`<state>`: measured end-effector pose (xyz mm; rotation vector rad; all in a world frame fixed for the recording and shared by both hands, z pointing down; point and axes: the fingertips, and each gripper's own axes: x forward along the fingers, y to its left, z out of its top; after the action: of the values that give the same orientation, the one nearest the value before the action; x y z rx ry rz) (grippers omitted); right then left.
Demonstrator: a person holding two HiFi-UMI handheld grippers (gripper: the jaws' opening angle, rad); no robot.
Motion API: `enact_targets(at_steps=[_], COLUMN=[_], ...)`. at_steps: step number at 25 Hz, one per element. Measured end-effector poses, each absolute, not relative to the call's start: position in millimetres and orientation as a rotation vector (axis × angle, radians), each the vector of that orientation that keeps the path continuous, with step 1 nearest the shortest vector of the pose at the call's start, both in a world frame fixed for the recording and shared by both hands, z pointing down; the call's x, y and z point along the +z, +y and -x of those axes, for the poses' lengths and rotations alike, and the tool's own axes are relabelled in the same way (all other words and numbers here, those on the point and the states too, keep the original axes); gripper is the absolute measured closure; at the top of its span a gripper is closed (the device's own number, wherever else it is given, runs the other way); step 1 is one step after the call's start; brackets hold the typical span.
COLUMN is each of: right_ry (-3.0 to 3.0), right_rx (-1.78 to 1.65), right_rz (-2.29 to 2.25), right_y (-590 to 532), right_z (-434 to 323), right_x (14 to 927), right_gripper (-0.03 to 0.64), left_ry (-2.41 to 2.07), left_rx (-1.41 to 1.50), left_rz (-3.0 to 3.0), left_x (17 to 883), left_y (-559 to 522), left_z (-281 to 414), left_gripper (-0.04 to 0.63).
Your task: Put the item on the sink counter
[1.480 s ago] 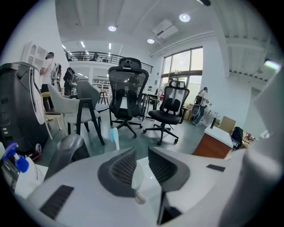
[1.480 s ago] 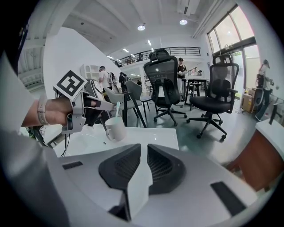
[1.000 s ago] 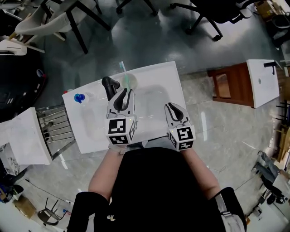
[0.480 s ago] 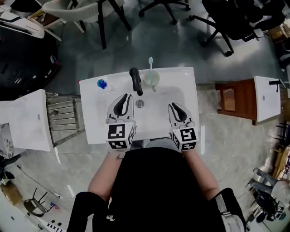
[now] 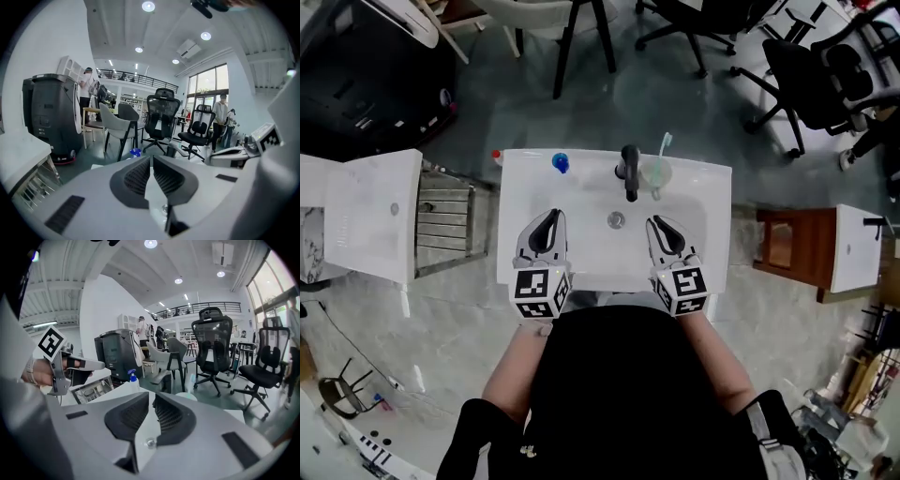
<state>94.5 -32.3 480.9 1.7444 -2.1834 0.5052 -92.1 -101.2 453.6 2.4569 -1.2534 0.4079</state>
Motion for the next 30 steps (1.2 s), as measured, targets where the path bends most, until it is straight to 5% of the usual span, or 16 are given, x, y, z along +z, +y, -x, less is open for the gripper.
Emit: enact_targets(at_steps=[30], right_ry=[-2.342], right_rx=[0.429], right_rz=[-1.591], right_y=[-42.9], right_z=[-39.9], right_x=[459.0], right_gripper=[0.571], left_ry=[-1.192], left_rx=[0.330], left_rz=[-2.562], left_x=[439.7], left_y=[-77.2], left_z=[120.2], left_gripper=[0.572])
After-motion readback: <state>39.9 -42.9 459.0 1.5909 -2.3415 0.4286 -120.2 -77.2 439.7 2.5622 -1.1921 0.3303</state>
